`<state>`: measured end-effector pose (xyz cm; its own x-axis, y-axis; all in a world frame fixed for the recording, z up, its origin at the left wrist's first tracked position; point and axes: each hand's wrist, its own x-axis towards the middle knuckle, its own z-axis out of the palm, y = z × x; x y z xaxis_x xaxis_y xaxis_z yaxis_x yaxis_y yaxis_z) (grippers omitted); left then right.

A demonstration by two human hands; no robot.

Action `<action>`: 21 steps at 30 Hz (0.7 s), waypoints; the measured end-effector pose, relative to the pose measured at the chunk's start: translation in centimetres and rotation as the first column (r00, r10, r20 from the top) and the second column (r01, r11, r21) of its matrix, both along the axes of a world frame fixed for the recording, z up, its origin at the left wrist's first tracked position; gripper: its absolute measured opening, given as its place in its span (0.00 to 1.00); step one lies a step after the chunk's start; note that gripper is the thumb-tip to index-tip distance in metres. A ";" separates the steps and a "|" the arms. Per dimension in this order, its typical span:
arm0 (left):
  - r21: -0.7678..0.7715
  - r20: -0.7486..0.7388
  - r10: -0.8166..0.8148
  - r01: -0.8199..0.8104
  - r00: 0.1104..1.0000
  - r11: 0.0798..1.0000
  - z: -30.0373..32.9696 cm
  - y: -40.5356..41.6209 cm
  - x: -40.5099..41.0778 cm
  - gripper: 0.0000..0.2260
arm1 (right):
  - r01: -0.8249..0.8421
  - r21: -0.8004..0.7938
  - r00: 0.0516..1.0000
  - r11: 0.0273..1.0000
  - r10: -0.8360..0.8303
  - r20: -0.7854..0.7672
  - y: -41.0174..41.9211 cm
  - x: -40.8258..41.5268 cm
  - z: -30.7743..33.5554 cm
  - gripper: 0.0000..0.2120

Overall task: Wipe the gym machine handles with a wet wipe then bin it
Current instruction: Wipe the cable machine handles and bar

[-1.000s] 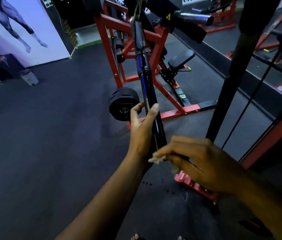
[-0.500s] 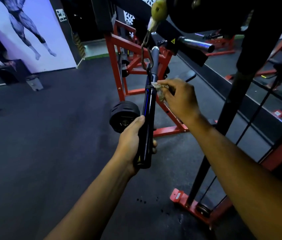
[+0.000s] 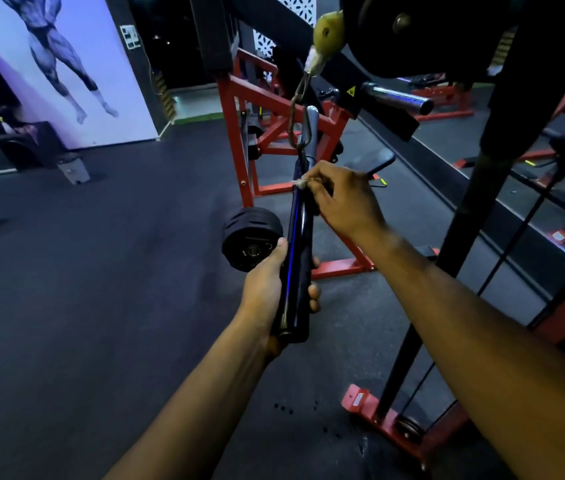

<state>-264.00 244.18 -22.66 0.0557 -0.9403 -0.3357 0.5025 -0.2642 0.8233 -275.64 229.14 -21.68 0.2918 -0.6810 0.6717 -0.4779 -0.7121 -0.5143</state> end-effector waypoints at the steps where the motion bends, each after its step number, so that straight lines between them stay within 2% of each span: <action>1: 0.008 -0.018 -0.012 0.012 1.000 1.000 0.2 0.0 0.0 0.21 | -0.018 0.002 1.000 1.000 0.018 -0.018 0.0 0.1 0.1 0.05; 5: 0.019 -0.021 -0.036 0.036 0.999 0.999 0.1 0.1 0.5 0.22 | -0.154 0.041 0.982 0.987 0.157 -0.103 1.6 -1.4 -0.5 0.06; 10: 0.029 -0.019 -0.050 0.051 0.999 0.998 0.1 0.6 -0.3 0.23 | -0.012 0.030 1.000 0.999 0.013 -0.026 0.9 -0.5 0.7 0.05; 13: 0.023 0.027 -0.027 0.026 0.999 0.999 0.4 0.9 -0.2 0.23 | -0.115 0.026 0.987 0.993 0.117 -0.110 2.3 0.0 0.4 0.06; 15: 0.017 0.044 -0.006 0.006 0.999 1.000 0.2 1.2 0.1 0.23 | -0.184 0.056 0.976 0.981 0.189 -0.108 3.0 -1.2 -0.4 0.06; 19: 0.018 0.033 0.013 -0.014 0.999 1.000 0.2 1.4 -0.1 0.22 | -0.030 0.111 0.999 0.993 0.033 -0.024 2.0 -1.3 -0.5 0.05; 21: 0.022 0.039 -0.002 0.001 0.999 1.000 0.3 1.5 -0.3 0.22 | -0.013 0.113 1.000 0.994 0.012 0.013 2.1 -0.3 -0.2 0.04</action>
<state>-264.26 245.69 -22.32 0.0672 -0.9327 -0.3543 0.4697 -0.2837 0.8360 -275.97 231.23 -21.92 0.2925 -0.7490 0.5945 -0.4624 -0.6550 -0.5977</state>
